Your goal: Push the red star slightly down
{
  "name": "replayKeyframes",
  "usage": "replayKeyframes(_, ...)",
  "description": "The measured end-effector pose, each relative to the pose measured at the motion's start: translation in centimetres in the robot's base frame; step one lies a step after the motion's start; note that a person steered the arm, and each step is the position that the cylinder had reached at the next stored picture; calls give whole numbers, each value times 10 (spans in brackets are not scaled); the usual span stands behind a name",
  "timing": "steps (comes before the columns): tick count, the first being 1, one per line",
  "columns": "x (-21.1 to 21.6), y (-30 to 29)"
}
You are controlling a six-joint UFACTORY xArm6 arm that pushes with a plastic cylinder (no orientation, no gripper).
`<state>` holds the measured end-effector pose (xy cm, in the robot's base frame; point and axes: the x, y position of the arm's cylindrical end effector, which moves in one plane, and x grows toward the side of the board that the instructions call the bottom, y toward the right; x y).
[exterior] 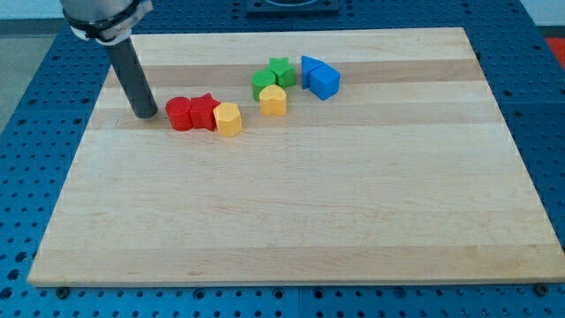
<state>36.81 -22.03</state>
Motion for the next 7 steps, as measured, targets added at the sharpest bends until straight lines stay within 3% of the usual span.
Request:
replayKeyframes(1, -21, 3)
replayKeyframes(4, -19, 79)
replayKeyframes(7, 38, 99)
